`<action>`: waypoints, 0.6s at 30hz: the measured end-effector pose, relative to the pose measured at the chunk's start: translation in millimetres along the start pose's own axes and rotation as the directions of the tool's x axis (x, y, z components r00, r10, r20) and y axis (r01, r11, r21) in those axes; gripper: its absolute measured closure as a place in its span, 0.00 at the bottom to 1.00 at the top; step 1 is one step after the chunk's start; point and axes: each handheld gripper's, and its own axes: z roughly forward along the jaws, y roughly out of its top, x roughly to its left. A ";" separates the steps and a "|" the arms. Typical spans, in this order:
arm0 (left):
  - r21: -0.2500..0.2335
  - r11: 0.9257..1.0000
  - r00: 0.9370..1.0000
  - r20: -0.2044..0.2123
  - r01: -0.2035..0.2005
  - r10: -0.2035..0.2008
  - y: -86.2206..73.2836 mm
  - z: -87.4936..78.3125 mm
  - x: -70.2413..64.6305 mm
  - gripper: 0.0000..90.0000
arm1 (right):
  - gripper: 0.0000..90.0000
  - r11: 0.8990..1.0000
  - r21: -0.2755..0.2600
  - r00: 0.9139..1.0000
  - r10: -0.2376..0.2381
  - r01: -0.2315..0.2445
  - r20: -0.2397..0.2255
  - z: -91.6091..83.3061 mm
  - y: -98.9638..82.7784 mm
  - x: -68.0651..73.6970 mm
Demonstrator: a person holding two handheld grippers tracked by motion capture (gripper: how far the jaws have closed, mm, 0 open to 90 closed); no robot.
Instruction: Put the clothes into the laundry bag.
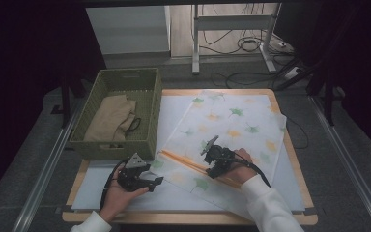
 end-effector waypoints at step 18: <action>-0.018 1.000 1.000 0.010 -0.008 0.008 1.2 -3.1 -2.0 0.28 | 0.89 0.998 0.007 0.998 0.056 -0.057 0.039 0.9 -1.5 -4.7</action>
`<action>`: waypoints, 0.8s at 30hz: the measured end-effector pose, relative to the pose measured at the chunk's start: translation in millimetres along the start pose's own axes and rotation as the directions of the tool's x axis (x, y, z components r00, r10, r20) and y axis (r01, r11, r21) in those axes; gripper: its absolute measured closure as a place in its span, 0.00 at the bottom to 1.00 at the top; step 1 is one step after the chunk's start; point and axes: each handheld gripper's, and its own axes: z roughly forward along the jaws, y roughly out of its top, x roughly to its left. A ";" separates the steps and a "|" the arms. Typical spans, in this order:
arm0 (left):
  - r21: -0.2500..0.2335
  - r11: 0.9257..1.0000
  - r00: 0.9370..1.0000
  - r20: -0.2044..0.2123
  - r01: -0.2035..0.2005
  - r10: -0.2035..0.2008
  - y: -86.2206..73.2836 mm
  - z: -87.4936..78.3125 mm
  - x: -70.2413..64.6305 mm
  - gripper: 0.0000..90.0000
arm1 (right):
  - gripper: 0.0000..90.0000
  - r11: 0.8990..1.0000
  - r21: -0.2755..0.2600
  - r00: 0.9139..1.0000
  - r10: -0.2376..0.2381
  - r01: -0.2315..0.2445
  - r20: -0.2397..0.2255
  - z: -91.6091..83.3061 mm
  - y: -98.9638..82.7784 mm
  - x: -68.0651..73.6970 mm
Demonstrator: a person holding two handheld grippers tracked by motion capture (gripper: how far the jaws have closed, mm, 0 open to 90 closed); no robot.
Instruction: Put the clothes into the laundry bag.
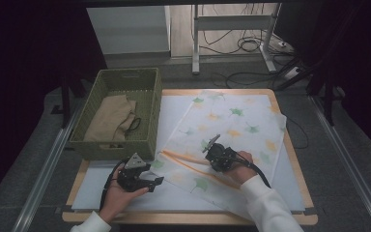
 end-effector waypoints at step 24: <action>-0.029 0.999 1.000 -0.008 0.022 -0.022 -1.0 -10.1 -1.9 0.28 | 0.97 0.997 -0.068 0.999 0.043 -0.043 -0.008 -14.1 -3.2 -10.6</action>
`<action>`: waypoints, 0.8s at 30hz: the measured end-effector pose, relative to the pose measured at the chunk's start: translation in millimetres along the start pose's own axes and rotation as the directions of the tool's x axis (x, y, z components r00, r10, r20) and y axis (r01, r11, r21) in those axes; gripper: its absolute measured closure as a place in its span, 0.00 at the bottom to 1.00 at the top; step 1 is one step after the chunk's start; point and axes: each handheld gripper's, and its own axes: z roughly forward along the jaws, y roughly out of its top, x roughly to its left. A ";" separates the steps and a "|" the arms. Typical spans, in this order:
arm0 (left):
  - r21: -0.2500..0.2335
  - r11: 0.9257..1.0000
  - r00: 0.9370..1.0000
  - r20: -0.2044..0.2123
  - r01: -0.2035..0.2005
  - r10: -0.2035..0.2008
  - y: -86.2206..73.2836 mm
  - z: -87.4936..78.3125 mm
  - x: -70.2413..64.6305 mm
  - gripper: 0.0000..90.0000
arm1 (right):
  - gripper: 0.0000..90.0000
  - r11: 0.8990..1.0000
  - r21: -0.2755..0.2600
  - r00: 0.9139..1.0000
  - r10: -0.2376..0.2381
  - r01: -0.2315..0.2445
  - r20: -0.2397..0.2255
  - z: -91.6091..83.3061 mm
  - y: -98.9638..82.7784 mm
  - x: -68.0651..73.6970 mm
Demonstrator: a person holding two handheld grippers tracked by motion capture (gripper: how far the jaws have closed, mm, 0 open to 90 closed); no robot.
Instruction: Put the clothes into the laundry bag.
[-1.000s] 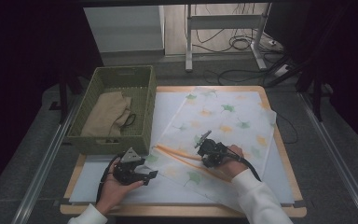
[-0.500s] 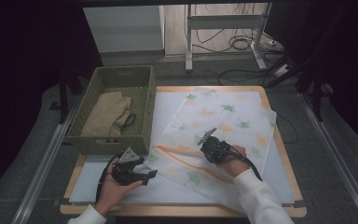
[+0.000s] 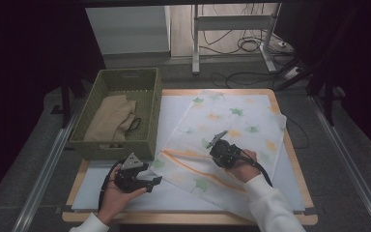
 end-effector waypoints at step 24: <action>-0.010 1.000 1.000 -0.004 -0.004 0.004 -1.1 -5.6 -1.7 0.28 | 0.97 0.995 -0.071 0.998 0.061 -0.063 -0.034 -25.0 3.7 -15.3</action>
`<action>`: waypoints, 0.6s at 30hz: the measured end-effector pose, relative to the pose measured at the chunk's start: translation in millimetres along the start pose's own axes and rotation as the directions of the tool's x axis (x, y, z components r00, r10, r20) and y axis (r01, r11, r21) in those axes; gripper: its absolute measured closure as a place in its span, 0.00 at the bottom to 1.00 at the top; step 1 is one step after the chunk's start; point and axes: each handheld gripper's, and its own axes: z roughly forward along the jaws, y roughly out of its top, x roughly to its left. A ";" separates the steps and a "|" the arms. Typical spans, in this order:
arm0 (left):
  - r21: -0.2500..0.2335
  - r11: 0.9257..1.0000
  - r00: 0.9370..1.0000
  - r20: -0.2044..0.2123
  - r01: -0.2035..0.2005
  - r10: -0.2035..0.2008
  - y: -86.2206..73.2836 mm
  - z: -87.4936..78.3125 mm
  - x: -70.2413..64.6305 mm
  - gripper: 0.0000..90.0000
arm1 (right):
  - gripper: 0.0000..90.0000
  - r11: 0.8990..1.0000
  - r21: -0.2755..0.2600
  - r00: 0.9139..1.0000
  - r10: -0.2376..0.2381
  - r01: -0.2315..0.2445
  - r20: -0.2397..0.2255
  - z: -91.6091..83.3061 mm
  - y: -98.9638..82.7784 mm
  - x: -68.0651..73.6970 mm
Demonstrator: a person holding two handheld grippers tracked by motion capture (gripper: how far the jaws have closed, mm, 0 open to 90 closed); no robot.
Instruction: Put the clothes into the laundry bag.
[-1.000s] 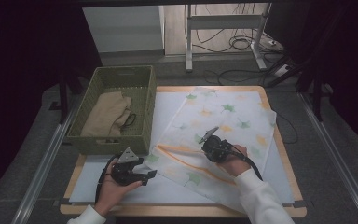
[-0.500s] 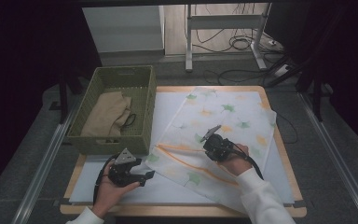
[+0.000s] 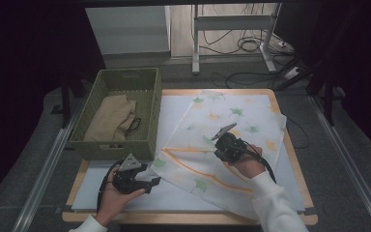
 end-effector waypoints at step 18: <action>-0.019 1.000 1.000 0.004 -0.012 0.012 -1.6 -5.6 -6.6 0.28 | 0.97 0.998 -0.059 1.000 0.028 -0.027 0.004 -17.7 8.0 -10.1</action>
